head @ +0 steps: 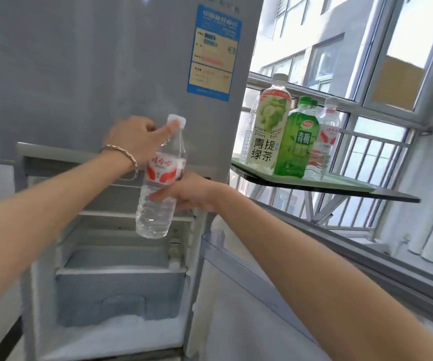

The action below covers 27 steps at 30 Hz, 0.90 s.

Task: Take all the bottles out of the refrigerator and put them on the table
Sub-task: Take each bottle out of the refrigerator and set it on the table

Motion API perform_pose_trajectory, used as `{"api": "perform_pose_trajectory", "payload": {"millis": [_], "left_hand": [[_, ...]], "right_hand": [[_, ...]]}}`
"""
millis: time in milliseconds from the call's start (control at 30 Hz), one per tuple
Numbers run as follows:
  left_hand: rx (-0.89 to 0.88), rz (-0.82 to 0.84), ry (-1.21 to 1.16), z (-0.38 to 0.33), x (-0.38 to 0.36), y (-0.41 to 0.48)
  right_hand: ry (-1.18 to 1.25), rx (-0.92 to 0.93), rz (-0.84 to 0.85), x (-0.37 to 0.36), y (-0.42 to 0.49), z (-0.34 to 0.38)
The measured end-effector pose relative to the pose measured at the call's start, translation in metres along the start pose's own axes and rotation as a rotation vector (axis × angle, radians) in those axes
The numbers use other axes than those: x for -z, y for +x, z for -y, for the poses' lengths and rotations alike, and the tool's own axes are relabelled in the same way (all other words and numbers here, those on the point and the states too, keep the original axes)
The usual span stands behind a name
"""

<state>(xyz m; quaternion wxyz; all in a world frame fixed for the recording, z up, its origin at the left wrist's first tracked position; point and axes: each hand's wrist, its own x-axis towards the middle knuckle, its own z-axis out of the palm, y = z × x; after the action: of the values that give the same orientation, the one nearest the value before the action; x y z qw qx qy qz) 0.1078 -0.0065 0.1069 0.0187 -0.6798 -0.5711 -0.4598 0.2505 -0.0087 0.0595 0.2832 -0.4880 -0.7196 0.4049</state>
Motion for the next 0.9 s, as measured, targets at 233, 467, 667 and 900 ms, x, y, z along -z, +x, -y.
{"api": "perform_pose_trajectory", "payload": {"millis": [233,467,667,900], "left_hand": [[-0.016,0.144,-0.558,-0.086,-0.014,0.004],[-0.017,0.340,-0.954,-0.161,-0.053,-0.008],[-0.100,0.432,-0.850,-0.173,-0.097,-0.020],[-0.143,0.405,-0.725,-0.168,-0.113,-0.016]], "right_hand": [[0.152,0.183,-0.233,0.125,-0.062,0.053],[0.364,0.333,-0.369,0.194,-0.089,0.009],[0.516,0.325,-0.485,0.210,-0.087,-0.038],[0.574,0.287,-0.512,0.208,-0.074,-0.053]]}}
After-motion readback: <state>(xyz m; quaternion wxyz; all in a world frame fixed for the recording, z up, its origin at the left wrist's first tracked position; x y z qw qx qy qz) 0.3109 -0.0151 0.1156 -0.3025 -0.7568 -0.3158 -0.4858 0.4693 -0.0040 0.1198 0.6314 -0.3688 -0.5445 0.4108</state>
